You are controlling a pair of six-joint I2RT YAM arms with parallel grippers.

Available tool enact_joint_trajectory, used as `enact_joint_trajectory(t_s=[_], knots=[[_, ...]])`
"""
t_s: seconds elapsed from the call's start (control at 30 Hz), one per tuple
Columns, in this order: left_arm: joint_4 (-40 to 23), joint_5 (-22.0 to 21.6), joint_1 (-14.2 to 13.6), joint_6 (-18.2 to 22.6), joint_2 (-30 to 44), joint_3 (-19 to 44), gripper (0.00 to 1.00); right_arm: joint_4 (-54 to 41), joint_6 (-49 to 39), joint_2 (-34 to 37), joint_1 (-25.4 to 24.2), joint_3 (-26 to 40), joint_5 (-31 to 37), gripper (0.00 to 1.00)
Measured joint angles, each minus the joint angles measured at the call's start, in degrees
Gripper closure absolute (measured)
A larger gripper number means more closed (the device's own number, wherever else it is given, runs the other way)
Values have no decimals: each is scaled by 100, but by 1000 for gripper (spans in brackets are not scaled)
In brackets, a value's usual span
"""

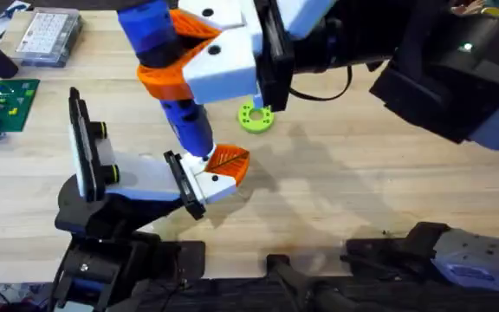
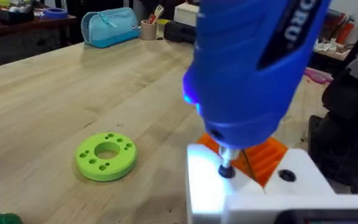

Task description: Pick up the gripper from the table and insert it into the empty holder that is missing its gripper. Then pick up a screw, insert it into the mounting hole, and use the screwdriver to tighten it. Finally, clean up the table by picking up the vegetable and placing it into the bucket.

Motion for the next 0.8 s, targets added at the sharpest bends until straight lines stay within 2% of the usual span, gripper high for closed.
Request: enact_joint_trajectory(t_s=[0.8], knots=[[-11, 26, 0, -15, 4, 0, 989, -215, -128, 0, 0, -24, 18, 951]])
